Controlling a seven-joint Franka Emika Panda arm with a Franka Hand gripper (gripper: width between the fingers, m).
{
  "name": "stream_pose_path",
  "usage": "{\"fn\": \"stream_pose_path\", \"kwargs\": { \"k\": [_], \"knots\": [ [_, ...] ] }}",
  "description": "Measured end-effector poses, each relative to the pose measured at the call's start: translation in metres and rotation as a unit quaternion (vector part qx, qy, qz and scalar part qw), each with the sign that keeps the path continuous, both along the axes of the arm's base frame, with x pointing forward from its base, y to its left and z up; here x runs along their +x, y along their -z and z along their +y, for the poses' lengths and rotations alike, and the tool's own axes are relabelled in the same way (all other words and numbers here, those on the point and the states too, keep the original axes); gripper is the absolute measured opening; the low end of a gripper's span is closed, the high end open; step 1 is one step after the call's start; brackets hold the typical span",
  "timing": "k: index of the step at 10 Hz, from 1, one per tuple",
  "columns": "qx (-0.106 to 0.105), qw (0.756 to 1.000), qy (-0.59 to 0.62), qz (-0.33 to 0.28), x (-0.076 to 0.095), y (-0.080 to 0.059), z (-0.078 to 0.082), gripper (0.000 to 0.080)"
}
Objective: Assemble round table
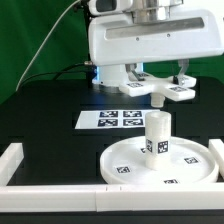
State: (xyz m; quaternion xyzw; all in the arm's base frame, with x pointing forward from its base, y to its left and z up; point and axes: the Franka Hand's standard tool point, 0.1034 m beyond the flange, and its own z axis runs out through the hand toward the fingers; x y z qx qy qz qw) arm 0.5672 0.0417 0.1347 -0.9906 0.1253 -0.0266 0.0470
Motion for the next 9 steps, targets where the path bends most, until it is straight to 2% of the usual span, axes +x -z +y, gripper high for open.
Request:
{"fn": "stream_pose_path", "kwargs": {
  "k": [9],
  "knots": [
    [-0.018,1.0,-0.001,-0.001,-0.01,0.032,-0.004,0.0449]
  ]
}}
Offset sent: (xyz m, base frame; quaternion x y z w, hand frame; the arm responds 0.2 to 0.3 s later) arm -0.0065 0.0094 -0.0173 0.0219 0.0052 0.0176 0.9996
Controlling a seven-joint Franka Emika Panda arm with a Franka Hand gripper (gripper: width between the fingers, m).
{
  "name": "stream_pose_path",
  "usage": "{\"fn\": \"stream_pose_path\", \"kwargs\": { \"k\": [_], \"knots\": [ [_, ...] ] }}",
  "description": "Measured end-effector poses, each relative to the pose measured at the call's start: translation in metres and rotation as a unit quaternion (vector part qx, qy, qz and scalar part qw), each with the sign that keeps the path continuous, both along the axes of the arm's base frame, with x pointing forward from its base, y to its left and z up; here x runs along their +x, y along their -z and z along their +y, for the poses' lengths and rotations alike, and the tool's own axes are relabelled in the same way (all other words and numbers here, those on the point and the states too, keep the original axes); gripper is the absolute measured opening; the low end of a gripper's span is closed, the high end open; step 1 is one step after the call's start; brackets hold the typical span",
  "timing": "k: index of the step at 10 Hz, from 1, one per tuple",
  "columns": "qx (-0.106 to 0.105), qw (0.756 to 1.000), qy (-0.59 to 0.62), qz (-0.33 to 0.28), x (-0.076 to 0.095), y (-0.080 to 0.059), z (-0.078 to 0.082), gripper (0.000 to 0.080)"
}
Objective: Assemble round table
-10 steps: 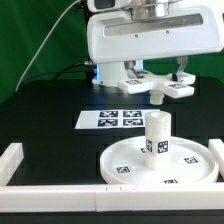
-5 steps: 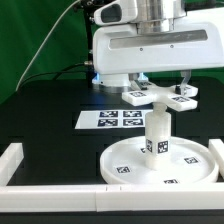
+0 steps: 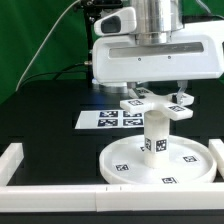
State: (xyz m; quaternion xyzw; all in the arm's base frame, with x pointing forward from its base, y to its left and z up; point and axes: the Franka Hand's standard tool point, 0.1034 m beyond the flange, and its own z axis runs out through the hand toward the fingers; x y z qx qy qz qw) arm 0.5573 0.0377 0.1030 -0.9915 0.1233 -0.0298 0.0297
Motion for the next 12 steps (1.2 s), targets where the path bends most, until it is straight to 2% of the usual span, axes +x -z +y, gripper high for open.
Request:
{"fn": "stream_pose_path", "kwargs": {
  "k": [6,8,10,12],
  "knots": [
    [-0.002,1.0,0.013,-0.005,0.003,-0.001,-0.001,0.0449],
    [0.008,0.997,0.078,-0.015,0.004,0.002,-0.01,0.0449],
    [0.017,0.977,0.209,-0.025,0.006,0.003,-0.012,0.0449],
    [0.044,0.941,0.335,-0.022,0.006,0.003,-0.013,0.0449]
  ]
}}
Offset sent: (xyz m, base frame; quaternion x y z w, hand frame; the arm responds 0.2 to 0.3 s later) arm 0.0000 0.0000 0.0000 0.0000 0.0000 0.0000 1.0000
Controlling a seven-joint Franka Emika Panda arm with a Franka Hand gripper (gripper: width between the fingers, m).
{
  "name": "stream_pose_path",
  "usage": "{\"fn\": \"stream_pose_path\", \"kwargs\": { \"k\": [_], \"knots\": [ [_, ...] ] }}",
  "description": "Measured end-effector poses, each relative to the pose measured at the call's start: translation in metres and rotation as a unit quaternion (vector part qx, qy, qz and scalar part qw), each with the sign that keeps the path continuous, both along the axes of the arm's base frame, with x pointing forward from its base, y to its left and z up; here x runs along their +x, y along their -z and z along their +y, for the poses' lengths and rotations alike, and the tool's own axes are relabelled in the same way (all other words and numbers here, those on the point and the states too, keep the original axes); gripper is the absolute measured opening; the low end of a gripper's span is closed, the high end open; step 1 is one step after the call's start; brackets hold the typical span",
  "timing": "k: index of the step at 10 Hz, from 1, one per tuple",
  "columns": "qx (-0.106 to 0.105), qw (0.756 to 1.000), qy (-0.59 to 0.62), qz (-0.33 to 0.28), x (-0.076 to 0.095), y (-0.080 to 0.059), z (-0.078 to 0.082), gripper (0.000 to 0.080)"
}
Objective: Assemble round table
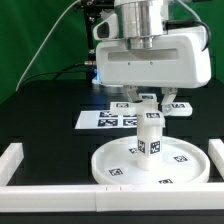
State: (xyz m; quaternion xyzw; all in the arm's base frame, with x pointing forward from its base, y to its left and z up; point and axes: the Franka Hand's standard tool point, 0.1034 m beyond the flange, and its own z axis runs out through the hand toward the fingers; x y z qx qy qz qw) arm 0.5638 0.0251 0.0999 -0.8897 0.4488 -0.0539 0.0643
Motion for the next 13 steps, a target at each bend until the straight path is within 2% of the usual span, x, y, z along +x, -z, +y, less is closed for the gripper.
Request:
{"fn": "stream_pose_path", "kwargs": {
  "k": [5,8,10,11,12,13],
  "knots": [
    [0.03,0.987,0.158,0.006,-0.0002,0.0007,0.0007,0.0449],
    [0.077,0.927,0.368,0.006,-0.0005,0.0011,0.0033,0.0449],
    [0.076,0.928,0.364,0.005,-0.0007,0.0013,0.004,0.045],
    [0.075,0.929,0.363,0.006,-0.001,0.0021,0.004,0.0596],
    [0.075,0.929,0.363,0.006,-0.001,0.0022,0.004,0.0596],
    [0.075,0.929,0.361,0.006,-0.0007,0.0015,0.0041,0.0639]
  ]
}}
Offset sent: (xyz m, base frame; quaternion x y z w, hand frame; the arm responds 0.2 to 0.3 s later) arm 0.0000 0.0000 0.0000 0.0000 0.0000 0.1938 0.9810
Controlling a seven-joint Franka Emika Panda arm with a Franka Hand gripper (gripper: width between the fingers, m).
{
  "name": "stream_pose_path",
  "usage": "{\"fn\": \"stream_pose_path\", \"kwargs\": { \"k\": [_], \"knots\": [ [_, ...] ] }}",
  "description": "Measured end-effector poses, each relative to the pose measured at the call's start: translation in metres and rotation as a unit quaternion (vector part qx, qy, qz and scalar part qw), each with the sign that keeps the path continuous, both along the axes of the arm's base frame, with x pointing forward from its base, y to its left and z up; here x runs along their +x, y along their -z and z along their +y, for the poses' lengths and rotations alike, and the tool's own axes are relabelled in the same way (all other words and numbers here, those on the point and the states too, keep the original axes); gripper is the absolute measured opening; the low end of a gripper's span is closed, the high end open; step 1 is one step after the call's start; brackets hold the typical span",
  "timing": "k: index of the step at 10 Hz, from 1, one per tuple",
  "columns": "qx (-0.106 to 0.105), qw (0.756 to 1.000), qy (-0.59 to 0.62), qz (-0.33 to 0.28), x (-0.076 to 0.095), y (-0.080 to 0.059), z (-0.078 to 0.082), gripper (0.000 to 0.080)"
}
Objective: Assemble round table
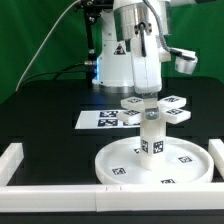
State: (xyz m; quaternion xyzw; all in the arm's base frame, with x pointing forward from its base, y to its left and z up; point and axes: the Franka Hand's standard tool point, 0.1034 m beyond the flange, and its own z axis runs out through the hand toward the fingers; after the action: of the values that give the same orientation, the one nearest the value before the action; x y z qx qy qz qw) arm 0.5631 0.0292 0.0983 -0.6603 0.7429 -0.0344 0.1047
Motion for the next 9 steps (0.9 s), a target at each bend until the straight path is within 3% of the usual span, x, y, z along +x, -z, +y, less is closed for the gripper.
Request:
{"fn": "stream_pose_path", "kwargs": {
  "k": [3,5,7,9],
  "knots": [
    [0.015,0.999,-0.036,-0.007,0.003,-0.026,0.006,0.0647],
    [-0.006,0.991,-0.134,-0.013,0.004,-0.028,0.009,0.0649],
    [-0.032,0.965,-0.258,-0.028,0.004,-0.03,0.003,0.0649],
    [-0.04,0.922,-0.384,-0.028,0.003,-0.04,0.004,0.0649]
  ]
}}
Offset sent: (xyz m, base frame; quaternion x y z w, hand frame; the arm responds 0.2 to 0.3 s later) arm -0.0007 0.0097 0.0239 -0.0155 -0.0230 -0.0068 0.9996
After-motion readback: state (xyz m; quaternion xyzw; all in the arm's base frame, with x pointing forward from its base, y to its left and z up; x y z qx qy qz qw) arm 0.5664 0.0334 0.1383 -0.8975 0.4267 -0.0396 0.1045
